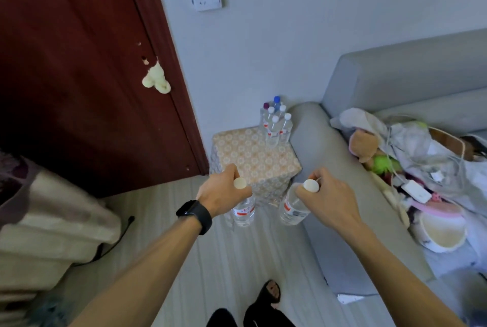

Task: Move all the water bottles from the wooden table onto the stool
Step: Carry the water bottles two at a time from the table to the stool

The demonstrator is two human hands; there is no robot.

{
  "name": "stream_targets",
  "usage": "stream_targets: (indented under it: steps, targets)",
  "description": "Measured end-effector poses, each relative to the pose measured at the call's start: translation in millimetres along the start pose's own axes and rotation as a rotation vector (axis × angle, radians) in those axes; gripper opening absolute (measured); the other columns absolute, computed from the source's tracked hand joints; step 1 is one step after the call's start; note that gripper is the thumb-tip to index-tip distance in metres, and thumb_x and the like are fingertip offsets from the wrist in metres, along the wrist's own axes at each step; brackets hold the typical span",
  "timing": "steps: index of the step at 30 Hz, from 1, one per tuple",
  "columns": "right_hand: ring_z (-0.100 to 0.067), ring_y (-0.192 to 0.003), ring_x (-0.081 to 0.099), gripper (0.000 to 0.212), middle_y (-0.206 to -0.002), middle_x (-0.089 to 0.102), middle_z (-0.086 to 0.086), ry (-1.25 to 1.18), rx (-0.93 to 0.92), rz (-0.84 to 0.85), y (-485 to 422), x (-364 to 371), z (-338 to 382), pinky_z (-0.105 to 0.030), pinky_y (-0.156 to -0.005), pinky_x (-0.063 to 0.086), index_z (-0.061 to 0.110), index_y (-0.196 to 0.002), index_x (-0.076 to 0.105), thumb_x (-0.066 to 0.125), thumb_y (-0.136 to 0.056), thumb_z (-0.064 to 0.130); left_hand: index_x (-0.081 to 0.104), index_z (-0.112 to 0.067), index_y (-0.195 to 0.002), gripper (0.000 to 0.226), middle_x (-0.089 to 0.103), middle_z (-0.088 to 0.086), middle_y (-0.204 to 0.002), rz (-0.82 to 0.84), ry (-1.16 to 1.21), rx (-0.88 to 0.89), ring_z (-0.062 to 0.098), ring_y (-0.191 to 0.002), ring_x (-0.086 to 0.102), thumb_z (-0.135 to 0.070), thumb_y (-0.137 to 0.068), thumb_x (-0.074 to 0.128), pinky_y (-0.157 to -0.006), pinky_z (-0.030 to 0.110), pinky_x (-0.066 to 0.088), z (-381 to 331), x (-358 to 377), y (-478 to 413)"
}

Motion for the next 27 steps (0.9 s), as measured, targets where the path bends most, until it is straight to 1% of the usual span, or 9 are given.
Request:
stream_targets:
  steps: [3,8,13,16,18,20,23,25,27]
  targets:
    - [-0.026,-0.075,0.058,0.032,-0.077,0.064,0.004,0.027,-0.002,0.033,-50,-6,-1,-0.035,-0.063,0.041,0.029,-0.086,0.049,0.067,-0.074,0.053,0.048,-0.020,-0.090,0.032,0.062,-0.004,-0.076,0.008,-0.027,-0.010,0.020,-0.072,0.062,-0.045,-0.081,0.067,-0.064,0.037,0.050,-11,1,-47]
    - [-0.023,-0.071,0.060,0.031,-0.071,0.062,0.006,0.021,0.017,0.070,-133,-3,-8,-0.038,-0.065,0.049,0.028,-0.083,0.047,0.066,-0.074,0.050,0.050,-0.024,-0.092,0.033,0.062,-0.007,-0.079,0.030,-0.072,-0.034,0.017,-0.073,0.062,-0.051,-0.080,0.066,-0.057,0.031,0.046,-20,9,-131]
    - [-0.019,-0.069,0.059,0.031,-0.071,0.060,0.009,0.063,0.028,0.098,-211,10,-14,-0.034,-0.064,0.047,0.027,-0.085,0.048,0.067,-0.076,0.050,0.051,-0.022,-0.097,0.036,0.062,-0.005,-0.083,0.104,-0.163,0.008,0.019,-0.076,0.060,-0.052,-0.083,0.064,-0.060,0.032,0.046,-31,33,-212]
    - [-0.020,-0.069,0.058,0.031,-0.072,0.059,0.008,0.108,0.040,0.148,-253,16,-15,-0.033,-0.062,0.044,0.027,-0.088,0.048,0.067,-0.079,0.050,0.049,-0.023,-0.092,0.036,0.063,-0.004,-0.082,0.151,-0.087,-0.037,0.019,-0.074,0.061,-0.052,-0.080,0.065,-0.064,0.040,0.052,-28,45,-256]
    - [-0.024,-0.069,0.055,0.031,-0.073,0.059,0.004,0.121,0.064,0.171,-275,21,-19,-0.034,-0.062,0.041,0.027,-0.090,0.046,0.065,-0.080,0.050,0.049,-0.023,-0.090,0.035,0.064,-0.003,-0.081,0.159,-0.028,-0.077,0.020,-0.073,0.062,-0.052,-0.080,0.066,-0.066,0.042,0.054,-26,54,-282]
    - [-0.030,-0.074,0.054,0.031,-0.077,0.059,-0.001,0.141,0.104,0.205,-296,27,-25,-0.034,-0.065,0.038,0.026,-0.093,0.046,0.065,-0.081,0.048,0.050,-0.022,-0.092,0.034,0.065,-0.001,-0.082,0.172,-0.021,-0.101,0.021,-0.073,0.063,-0.050,-0.081,0.065,-0.066,0.042,0.054,-28,64,-302]
    - [-0.035,-0.084,0.060,0.029,-0.083,0.059,-0.004,0.158,0.124,0.231,-321,36,-34,-0.035,-0.067,0.041,0.026,-0.096,0.046,0.066,-0.084,0.043,0.049,-0.019,-0.094,0.032,0.064,0.003,-0.080,0.180,0.026,-0.134,0.025,-0.072,0.064,-0.044,-0.083,0.065,-0.063,0.042,0.054,-31,81,-325]
    - [-0.036,-0.085,0.061,0.028,-0.083,0.061,-0.004,0.159,0.118,0.239,-340,44,-41,-0.036,-0.069,0.044,0.024,-0.097,0.047,0.066,-0.084,0.040,0.048,-0.018,-0.094,0.032,0.063,0.003,-0.079,0.173,0.042,-0.170,0.025,-0.070,0.064,-0.042,-0.082,0.066,-0.061,0.041,0.054,-30,93,-344]
    - [-0.036,-0.084,0.062,0.027,-0.080,0.062,-0.003,0.159,0.094,0.247,-361,56,-48,-0.037,-0.068,0.044,0.024,-0.096,0.046,0.065,-0.085,0.039,0.048,-0.019,-0.095,0.031,0.062,0.002,-0.078,0.168,0.027,-0.192,0.024,-0.068,0.062,-0.042,-0.083,0.065,-0.057,0.040,0.052,-29,104,-362]
Point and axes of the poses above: each hand's wrist, its own y-axis away from the middle knuckle, its own x-axis out of the palm, z = x × y, the point moved 8 cm from there along -y, towards the middle knuckle
